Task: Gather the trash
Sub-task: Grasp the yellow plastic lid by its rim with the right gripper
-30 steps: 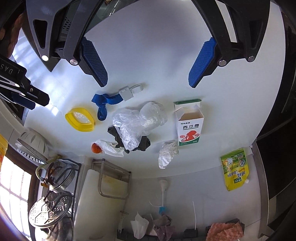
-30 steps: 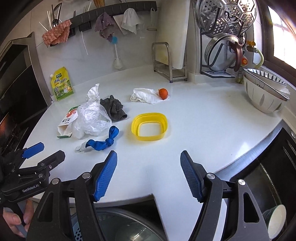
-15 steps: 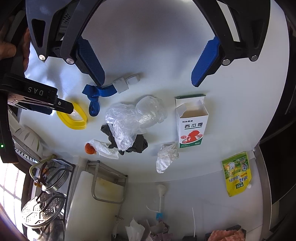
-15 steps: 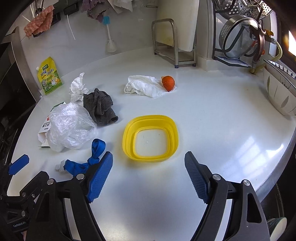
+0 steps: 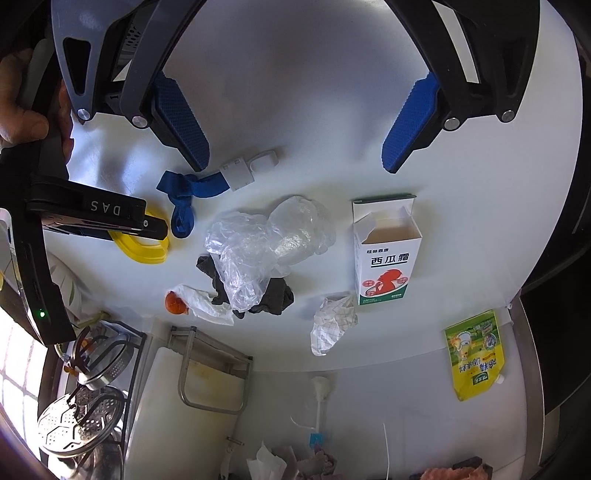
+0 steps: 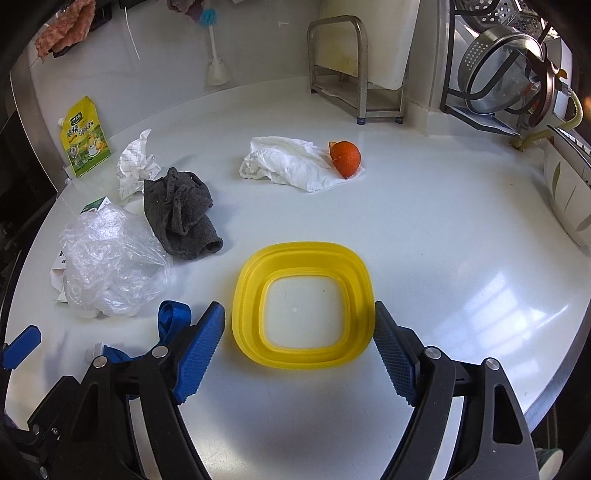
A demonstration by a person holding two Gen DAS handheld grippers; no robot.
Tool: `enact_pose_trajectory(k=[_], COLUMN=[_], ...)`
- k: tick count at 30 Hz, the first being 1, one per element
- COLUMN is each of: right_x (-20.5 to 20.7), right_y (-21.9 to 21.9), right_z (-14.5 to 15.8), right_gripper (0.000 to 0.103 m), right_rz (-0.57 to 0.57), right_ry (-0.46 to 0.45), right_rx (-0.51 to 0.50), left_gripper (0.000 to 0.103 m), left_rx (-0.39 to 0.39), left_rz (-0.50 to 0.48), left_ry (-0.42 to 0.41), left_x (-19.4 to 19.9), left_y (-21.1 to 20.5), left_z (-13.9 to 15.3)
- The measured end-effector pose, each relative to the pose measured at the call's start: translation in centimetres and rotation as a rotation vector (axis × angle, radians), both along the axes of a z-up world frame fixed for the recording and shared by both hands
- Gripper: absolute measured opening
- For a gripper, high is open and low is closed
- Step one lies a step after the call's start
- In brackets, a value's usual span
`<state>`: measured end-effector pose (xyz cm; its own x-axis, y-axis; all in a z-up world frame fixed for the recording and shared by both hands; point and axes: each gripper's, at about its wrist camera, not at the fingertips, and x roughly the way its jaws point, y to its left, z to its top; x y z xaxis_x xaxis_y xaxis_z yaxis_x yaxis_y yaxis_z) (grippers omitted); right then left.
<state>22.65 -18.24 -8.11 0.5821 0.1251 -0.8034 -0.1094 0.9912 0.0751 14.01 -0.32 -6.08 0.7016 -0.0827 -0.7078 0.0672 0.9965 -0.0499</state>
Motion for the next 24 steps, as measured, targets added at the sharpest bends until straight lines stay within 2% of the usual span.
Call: enact_pose_trajectory(k=[3, 6, 11, 24], right_x=[0.1, 0.0, -0.7, -6.7], right_y=[0.2, 0.5, 0.1, -6.7], right_z=[0.0, 0.2, 0.4, 3.6], right_gripper=[0.076, 0.069, 0.068, 0.067], right_rz=[0.006, 0.018, 0.019, -0.116], right_ry=[-0.002, -0.011, -0.022, -0.110], right_rx=[-0.011, -0.020, 0.007, 0.056], left_gripper=[0.093, 0.093, 0.093, 0.093], left_rx=[-0.005, -0.011, -0.013, 0.001], left_rz=[0.000, 0.000, -0.005, -0.012], left_ry=[0.007, 0.011, 0.010, 0.041], left_x=[0.1, 0.2, 0.2, 1.8], left_y=[-0.1, -0.3, -1.1, -5.2], left_z=[0.0, 0.0, 0.2, -0.2])
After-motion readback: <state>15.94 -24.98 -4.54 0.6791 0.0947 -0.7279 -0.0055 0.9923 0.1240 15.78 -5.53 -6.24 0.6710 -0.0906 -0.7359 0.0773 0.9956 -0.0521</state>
